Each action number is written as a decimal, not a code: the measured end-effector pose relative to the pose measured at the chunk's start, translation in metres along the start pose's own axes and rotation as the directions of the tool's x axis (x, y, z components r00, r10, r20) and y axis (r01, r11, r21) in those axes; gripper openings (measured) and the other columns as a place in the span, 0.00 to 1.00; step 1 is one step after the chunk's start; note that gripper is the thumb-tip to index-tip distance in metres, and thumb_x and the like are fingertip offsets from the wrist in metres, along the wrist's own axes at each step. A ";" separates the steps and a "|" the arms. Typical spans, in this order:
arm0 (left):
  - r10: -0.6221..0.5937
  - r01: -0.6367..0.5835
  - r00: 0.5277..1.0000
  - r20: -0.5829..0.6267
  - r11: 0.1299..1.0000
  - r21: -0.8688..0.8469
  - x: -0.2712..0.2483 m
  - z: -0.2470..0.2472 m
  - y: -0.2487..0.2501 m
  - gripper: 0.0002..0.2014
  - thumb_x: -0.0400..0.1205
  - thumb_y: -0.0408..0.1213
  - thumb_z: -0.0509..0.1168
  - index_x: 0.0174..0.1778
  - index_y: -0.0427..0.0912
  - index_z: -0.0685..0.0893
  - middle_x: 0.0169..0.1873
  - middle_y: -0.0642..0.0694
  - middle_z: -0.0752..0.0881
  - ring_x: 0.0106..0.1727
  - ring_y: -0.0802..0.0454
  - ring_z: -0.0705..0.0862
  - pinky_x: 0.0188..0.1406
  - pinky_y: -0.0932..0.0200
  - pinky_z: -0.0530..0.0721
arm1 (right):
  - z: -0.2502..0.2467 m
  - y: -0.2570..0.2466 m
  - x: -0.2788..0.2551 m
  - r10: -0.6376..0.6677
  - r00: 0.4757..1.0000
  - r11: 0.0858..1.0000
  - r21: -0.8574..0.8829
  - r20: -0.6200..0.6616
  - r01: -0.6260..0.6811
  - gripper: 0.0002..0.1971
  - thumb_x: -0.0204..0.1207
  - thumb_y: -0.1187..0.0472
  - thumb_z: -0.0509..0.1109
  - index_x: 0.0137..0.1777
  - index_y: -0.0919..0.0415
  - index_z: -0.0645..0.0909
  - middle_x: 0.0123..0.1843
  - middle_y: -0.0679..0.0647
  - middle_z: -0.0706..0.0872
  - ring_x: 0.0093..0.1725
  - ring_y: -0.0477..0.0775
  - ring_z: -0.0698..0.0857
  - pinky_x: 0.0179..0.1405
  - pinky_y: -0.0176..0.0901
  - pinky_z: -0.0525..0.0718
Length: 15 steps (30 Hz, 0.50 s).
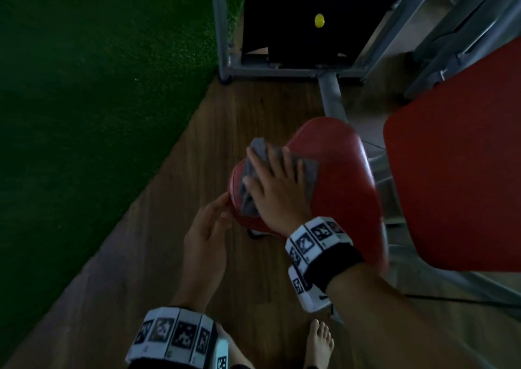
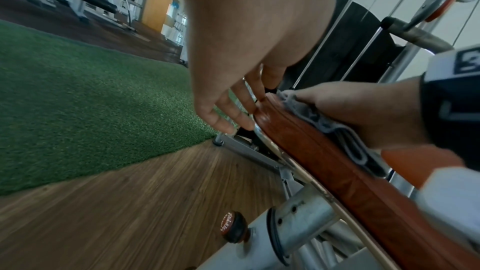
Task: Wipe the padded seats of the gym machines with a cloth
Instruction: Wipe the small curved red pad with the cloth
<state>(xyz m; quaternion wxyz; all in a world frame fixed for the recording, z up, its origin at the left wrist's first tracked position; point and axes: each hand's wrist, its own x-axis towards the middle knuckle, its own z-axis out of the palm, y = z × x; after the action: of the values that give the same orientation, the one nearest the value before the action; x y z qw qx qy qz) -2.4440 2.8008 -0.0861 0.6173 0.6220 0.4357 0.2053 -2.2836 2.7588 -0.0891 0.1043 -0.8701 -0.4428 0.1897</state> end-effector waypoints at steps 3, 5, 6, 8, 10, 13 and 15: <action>-0.006 0.005 0.999 0.050 1.000 0.020 0.000 -0.003 0.001 0.15 0.87 0.33 0.60 0.67 0.51 0.82 0.60 0.58 0.85 0.61 0.60 0.84 0.63 0.47 0.84 | 0.002 0.014 -0.036 -0.130 0.991 0.986 -0.109 -0.024 0.127 0.30 0.85 0.41 0.45 0.85 0.40 0.42 0.88 0.50 0.44 0.86 0.58 0.42 0.83 0.64 0.44; 0.005 -0.008 0.997 0.074 0.999 0.049 -0.001 -0.008 0.000 0.16 0.87 0.33 0.61 0.68 0.53 0.81 0.62 0.56 0.85 0.63 0.58 0.83 0.64 0.44 0.83 | 0.006 0.040 -0.068 -0.102 0.993 0.984 -0.154 -0.061 0.091 0.29 0.86 0.41 0.46 0.85 0.42 0.45 0.88 0.50 0.48 0.86 0.57 0.46 0.83 0.62 0.49; -0.001 -0.003 0.997 0.078 0.998 0.059 -0.001 -0.008 0.000 0.17 0.86 0.33 0.62 0.68 0.54 0.81 0.63 0.57 0.85 0.64 0.57 0.83 0.65 0.42 0.82 | 0.008 0.057 -0.086 -0.030 0.997 0.991 -0.135 -0.075 0.019 0.29 0.86 0.40 0.46 0.85 0.41 0.46 0.87 0.49 0.49 0.86 0.56 0.47 0.83 0.61 0.51; -0.030 0.027 0.997 0.069 0.999 0.037 -0.001 -0.007 0.001 0.17 0.86 0.33 0.62 0.67 0.57 0.82 0.62 0.57 0.85 0.64 0.57 0.83 0.66 0.40 0.81 | 0.008 0.089 -0.118 0.160 0.981 0.984 -0.061 -0.106 -0.167 0.29 0.85 0.38 0.44 0.85 0.40 0.47 0.87 0.47 0.50 0.86 0.52 0.47 0.83 0.60 0.52; -0.050 0.049 0.997 0.060 0.999 0.017 -0.002 -0.006 0.002 0.17 0.86 0.34 0.62 0.67 0.56 0.82 0.62 0.57 0.85 0.64 0.56 0.83 0.66 0.39 0.81 | 0.008 0.112 -0.132 0.323 0.939 0.946 0.023 -0.115 -0.323 0.30 0.83 0.36 0.39 0.85 0.39 0.44 0.87 0.47 0.49 0.86 0.51 0.46 0.83 0.58 0.49; -0.023 0.022 0.998 0.051 0.999 0.034 -0.003 -0.003 0.002 0.17 0.86 0.34 0.62 0.68 0.56 0.81 0.62 0.57 0.85 0.64 0.57 0.83 0.65 0.41 0.81 | 0.007 0.118 -0.118 0.463 0.876 0.886 0.083 -0.135 -0.455 0.31 0.82 0.36 0.37 0.85 0.41 0.42 0.88 0.50 0.47 0.86 0.55 0.46 0.83 0.59 0.49; -0.011 0.009 0.999 0.039 0.998 0.065 -0.005 -0.001 0.000 0.17 0.86 0.36 0.61 0.69 0.58 0.80 0.62 0.58 0.84 0.64 0.58 0.83 0.65 0.45 0.81 | 0.005 0.106 -0.093 0.545 0.828 0.838 0.052 -0.134 -0.543 0.31 0.84 0.38 0.40 0.85 0.43 0.41 0.87 0.54 0.47 0.85 0.60 0.46 0.82 0.64 0.49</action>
<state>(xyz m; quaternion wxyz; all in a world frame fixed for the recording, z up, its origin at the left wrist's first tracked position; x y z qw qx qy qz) -2.4471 2.7971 -0.0847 0.6063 0.6435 0.4329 0.1757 -2.2578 2.6216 -0.1090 0.0827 -0.9708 -0.1670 0.1509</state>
